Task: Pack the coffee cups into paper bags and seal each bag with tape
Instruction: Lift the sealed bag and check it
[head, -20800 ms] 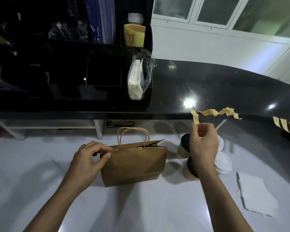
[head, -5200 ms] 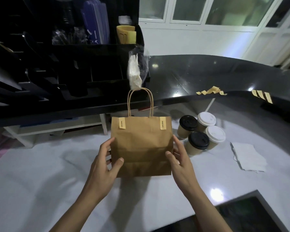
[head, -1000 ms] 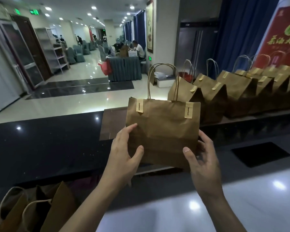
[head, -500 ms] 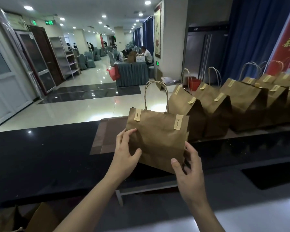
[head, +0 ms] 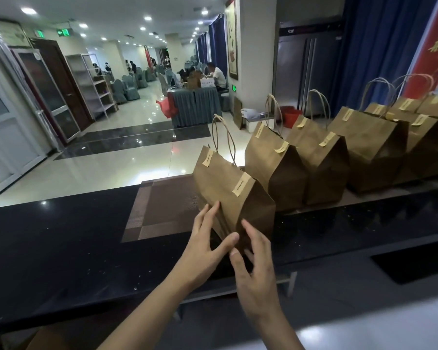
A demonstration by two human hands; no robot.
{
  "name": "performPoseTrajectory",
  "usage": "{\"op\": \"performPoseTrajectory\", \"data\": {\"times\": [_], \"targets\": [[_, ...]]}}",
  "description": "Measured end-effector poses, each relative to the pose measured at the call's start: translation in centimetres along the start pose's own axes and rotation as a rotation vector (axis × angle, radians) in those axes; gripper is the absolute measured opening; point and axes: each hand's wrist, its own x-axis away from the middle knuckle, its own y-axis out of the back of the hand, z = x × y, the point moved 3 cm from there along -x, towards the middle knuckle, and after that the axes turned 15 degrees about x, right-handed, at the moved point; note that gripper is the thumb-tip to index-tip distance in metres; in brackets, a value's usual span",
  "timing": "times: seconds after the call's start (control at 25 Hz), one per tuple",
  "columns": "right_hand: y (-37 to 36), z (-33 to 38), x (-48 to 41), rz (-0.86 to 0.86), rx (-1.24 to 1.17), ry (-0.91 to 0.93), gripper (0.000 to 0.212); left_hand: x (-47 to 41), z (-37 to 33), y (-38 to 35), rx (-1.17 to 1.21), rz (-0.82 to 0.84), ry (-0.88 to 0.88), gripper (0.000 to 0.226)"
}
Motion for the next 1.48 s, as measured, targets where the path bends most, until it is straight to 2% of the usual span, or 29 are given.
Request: {"op": "performPoseTrajectory", "data": {"times": [0.36, 0.76, 1.04, 1.48], "targets": [[-0.7, -0.9, -1.6, 0.099, -0.145, -0.073, 0.051, -1.7, 1.4, -0.4, 0.049, -0.086, 0.001, 0.084], [-1.1, -3.1, -7.0, 0.136, -0.152, -0.17, 0.057, -6.3, 2.7, 0.6, 0.017, -0.129, 0.017, 0.07], [-1.6, -3.4, -8.7, 0.126, -0.152, -0.171, 0.057, -8.1, 2.7, 0.7, 0.021, -0.119, 0.047, 0.072], [-1.2, -2.7, -8.2, 0.144, -0.119, -0.17, 0.054, -5.4, 2.7, 1.9, -0.012, -0.158, 0.062, 0.073]]}}
